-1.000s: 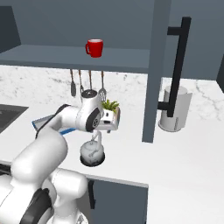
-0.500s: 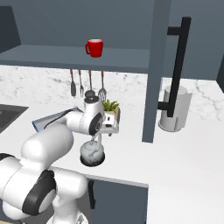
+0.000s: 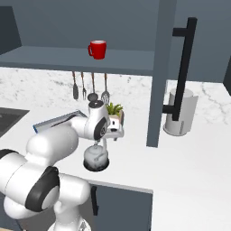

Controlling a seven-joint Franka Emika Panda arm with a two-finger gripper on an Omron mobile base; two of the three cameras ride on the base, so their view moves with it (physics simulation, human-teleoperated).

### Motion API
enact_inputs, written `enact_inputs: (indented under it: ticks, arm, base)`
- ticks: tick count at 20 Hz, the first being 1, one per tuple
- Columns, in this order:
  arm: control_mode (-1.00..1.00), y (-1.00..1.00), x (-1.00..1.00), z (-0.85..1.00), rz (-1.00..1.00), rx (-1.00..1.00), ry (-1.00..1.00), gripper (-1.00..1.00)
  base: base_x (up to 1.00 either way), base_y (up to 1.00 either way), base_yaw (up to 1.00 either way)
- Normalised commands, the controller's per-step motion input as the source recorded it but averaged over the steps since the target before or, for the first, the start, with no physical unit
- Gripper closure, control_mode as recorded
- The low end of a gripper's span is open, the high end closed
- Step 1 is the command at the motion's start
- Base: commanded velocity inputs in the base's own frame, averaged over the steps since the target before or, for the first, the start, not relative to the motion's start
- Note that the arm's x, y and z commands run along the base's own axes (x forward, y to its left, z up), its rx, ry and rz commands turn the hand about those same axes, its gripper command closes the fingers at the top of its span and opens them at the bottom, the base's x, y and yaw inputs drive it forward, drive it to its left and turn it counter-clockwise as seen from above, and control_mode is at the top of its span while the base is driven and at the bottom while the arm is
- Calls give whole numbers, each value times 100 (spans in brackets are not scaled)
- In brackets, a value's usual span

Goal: Pick the kettle from the counter and place it on the tray. Then pick the mug from the cabinet and place it on the tray. Then close the cabinet doors.

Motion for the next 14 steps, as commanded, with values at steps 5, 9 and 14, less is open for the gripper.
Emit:
enact_inputs:
  ticks: [5, 9, 14]
  arm:
    - [-100, 2, -1, -29, 3, -7, 0, 100]
    - [-100, 4, -19, -30, 1, 1, 0, 100]
    - [-100, 13, -27, -31, 0, 9, 1, 100]
  base:
    - [0, 0, 0]
    - [0, 0, 0]
    - [0, 0, 0]
